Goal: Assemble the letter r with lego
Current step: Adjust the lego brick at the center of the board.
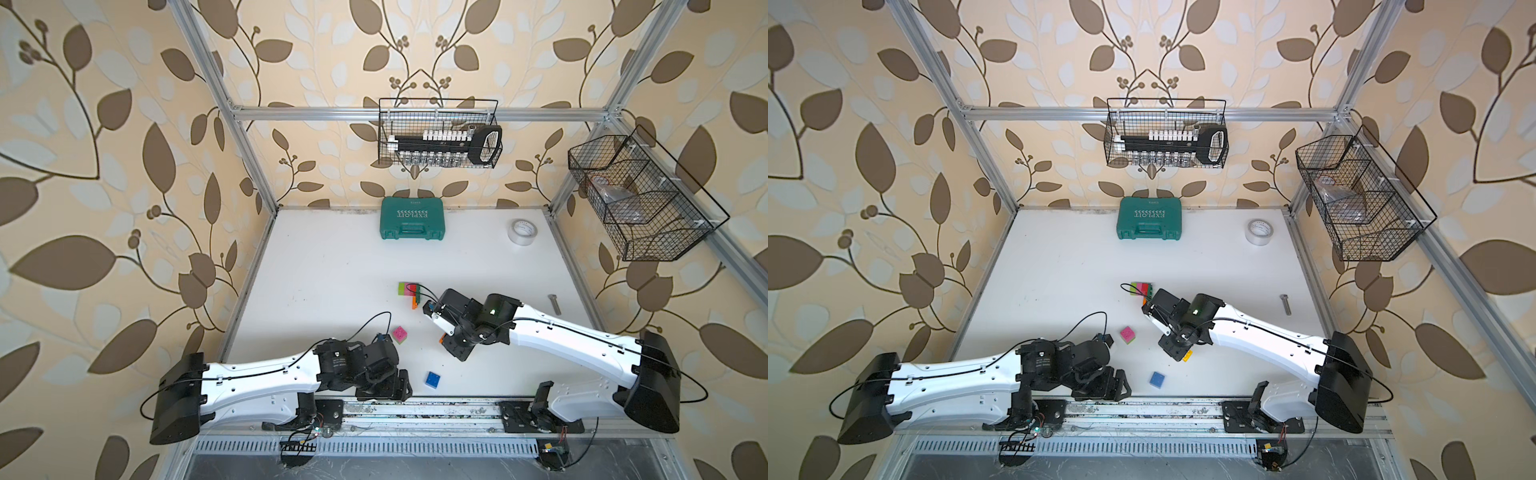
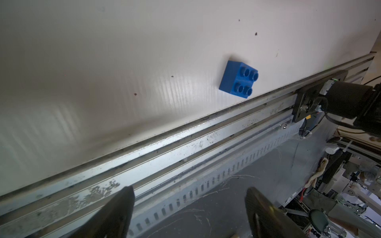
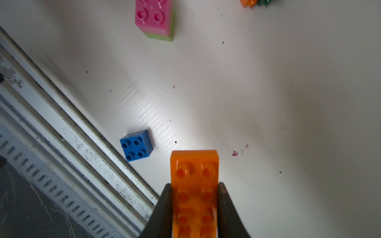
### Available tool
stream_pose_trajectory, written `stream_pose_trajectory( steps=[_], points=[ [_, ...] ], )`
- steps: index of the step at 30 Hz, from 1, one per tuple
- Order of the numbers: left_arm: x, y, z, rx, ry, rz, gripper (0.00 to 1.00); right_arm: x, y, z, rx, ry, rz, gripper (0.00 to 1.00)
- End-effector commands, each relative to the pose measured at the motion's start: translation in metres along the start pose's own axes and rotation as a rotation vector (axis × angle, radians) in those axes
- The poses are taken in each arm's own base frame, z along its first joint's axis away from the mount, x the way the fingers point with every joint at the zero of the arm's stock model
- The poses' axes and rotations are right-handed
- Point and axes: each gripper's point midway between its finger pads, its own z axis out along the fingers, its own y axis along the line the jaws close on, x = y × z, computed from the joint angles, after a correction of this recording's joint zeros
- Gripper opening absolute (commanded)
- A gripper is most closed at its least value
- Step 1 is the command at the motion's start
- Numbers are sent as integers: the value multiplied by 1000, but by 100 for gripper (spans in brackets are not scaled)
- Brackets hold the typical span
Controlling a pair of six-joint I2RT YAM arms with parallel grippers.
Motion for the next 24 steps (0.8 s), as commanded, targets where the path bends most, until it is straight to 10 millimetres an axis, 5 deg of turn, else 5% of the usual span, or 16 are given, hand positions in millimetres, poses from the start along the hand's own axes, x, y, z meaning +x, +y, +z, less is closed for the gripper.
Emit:
stream_pose_trajectory(
  steps=[1, 6, 10, 24],
  points=[
    [-15, -50, -2, 172, -77, -66, 81, 7, -24, -14, 39, -5, 180, 0],
    [-11, -58, 14, 182, -61, -151, 65, 7, -53, -33, 16, -67, 346, 0],
    [-11, -68, 28, 181, -30, -199, 51, 5, -55, -39, 1, -87, 348, 0],
    [-3, -94, 53, 136, 115, -157, 42, 2, -60, -31, -7, -85, 345, 0]
  ],
)
